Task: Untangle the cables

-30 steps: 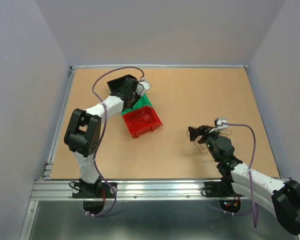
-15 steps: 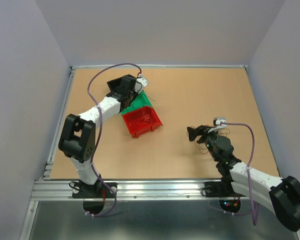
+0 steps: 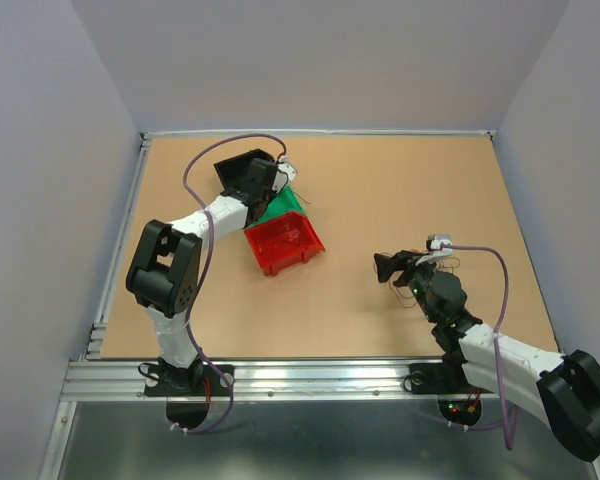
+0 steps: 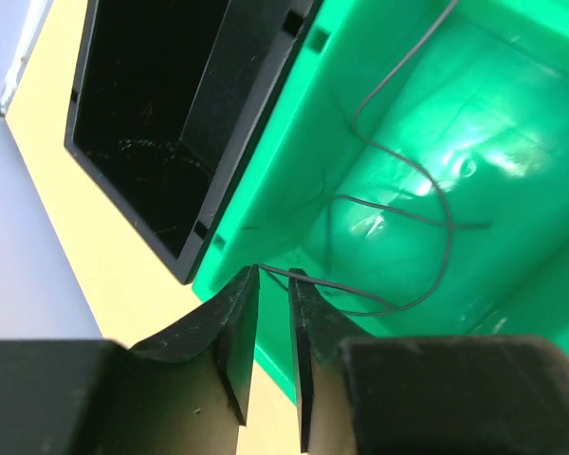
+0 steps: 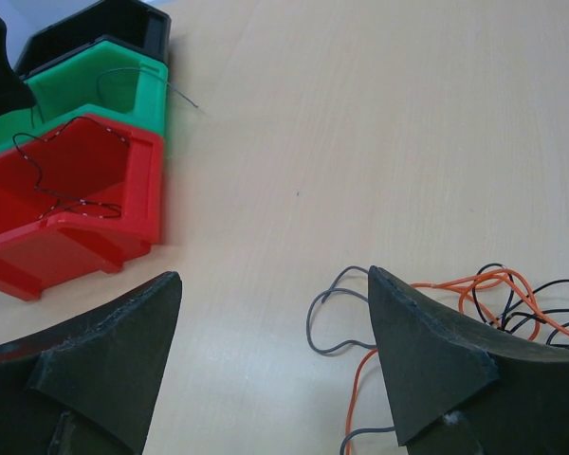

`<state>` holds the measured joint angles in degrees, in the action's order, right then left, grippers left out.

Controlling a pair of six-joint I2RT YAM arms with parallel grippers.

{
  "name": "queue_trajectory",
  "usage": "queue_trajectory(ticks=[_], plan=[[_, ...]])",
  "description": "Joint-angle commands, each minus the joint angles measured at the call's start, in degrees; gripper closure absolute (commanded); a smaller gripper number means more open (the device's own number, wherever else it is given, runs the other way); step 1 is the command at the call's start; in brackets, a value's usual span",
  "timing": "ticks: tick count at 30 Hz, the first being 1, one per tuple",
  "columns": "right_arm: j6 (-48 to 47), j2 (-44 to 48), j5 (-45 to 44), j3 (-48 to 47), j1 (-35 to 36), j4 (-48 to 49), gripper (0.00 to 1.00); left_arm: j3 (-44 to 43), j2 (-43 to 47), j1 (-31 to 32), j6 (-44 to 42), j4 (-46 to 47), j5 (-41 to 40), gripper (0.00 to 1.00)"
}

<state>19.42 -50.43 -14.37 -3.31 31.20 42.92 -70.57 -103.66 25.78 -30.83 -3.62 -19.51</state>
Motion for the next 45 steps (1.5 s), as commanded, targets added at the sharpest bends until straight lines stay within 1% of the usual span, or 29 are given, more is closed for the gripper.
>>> queue_trajectory(ticks=[1,2,5,7,8,9,10,14,15,16,20,21,24,25,26,28,29,31,32,34,35,36,37,39,40,41,42,44,45], plan=[[-0.2,-0.1,-0.7,-3.0,0.1,3.2,0.16,0.7,3.1,0.8,0.4,2.2,1.9,0.67],[0.5,0.2,-1.8,-3.5,0.1,1.6,0.16,1.0,4.0,0.8,0.6,3.2,2.5,0.66],[1.8,2.9,-6.4,-5.7,0.1,-6.6,0.14,3.1,8.4,0.8,1.0,5.7,5.9,0.54],[3.0,4.3,-10.1,-5.8,0.1,-9.3,0.12,4.8,11.4,0.7,1.4,7.0,7.1,0.42],[3.6,6.2,-14.3,-5.7,0.1,-11.2,0.11,5.3,12.3,0.7,1.6,8.4,7.4,0.41],[4.7,7.2,-16.2,-5.5,0.1,-12.1,0.11,6.0,13.2,0.8,1.6,9.1,7.8,0.38],[5.3,8.3,-20.0,-5.3,0.1,-13.4,0.10,7.1,15.0,0.8,1.7,10.6,7.8,0.34],[7.8,11.4,-29.1,-5.0,0.1,-16.8,0.10,10.1,18.9,0.8,1.9,14.7,8.5,0.30],[8.1,11.0,-29.7,-5.2,0.2,-17.1,0.10,10.7,19.7,0.8,1.9,15.5,9.5,0.30],[8.2,10.2,-30.0,-5.6,0.1,-17.4,0.10,12.1,21.5,0.8,2.1,17.1,10.0,0.26],[12.5,0.9,-38.3,-10.2,0.3,-22.3,0.10,16.0,26.2,0.8,2.0,20.9,12.6,0.20],[14.7,-3.9,-38.7,-13.1,0.2,-24.6,0.08,17.2,27.8,0.8,1.9,21.5,13.5,0.18],[15.3,-10.9,-38.7,-15.8,0.3,-24.3,0.07,18.4,29.2,0.7,2.0,22.9,14.1,0.16],[15.4,-13.1,-38.9,-16.7,0.3,-24.5,0.07,18.4,29.6,0.7,2.2,23.0,14.3,0.16],[15.3,-18.3,-38.9,-19.3,0.4,-24.8,0.07,18.4,29.7,0.7,2.2,23.0,14.7,0.16],[14.8,-23.2,-37.8,-22.5,0.4,-27.8,0.09,18.5,29.7,0.8,2.4,23.0,15.4,0.16],[14.6,-28.2,-35.6,-25.8,0.3,-29.4,0.20,18.4,29.7,0.8,2.4,23.0,15.6,0.16],[12.8,-31.8,-31.2,-28.6,0.3,-31.3,0.44,18.4,29.3,0.8,2.4,22.9,16.4,0.16],[11.9,-32.8,-25.3,-29.7,0.3,-31.6,0.75,18.4,29.3,0.9,2.7,22.6,16.6,0.16],[9.0,-31.5,-19.6,-29.3,0.4,-29.1,0.99,18.3,29.2,0.9,2.7,22.0,18.1,0.16],[7.9,-30.2,-12.9,-28.2,0.5,-26.6,0.99,18.4,29.2,0.9,2.4,21.7,18.8,0.16],[5.5,-27.9,-8.7,-26.2,0.6,-23.0,0.99,18.4,29.1,1.0,2.2,21.4,19.2,0.16],[4.4,-23.4,-5.0,-21.5,0.5,-16.2,0.99,18.5,29.3,0.9,2.0,20.7,22.8,0.16],[4.2,-17.8,3.2,-18.2,0.5,-12.3,0.99,18.8,29.3,1.6,1.6,20.1,25.3,0.16],[4.3,-12.8,5.0,-15.2,0.5,-9.4,1.00,19.1,29.4,1.9,1.2,19.5,27.6,0.16],[4.5,-10.7,8.2,-13.8,0.5,-7.9,0.99,19.3,29.4,2.4,0.8,19.4,29.9,0.16],[4.6,-8.6,9.3,-12.5,0.6,-6.9,1.00,19.5,29.4,3.1,0.5,19.1,31.0,0.16],[4.7,-2.4,11.0,-9.5,0.6,-5.6,1.00,21.0,29.0,6.6,-0.6,18.9,34.9,0.15],[4.6,-2.4,11.1,-9.5,0.7,-5.6,0.99,21.5,28.8,7.8,-1.0,18.8,36.4,0.15]])
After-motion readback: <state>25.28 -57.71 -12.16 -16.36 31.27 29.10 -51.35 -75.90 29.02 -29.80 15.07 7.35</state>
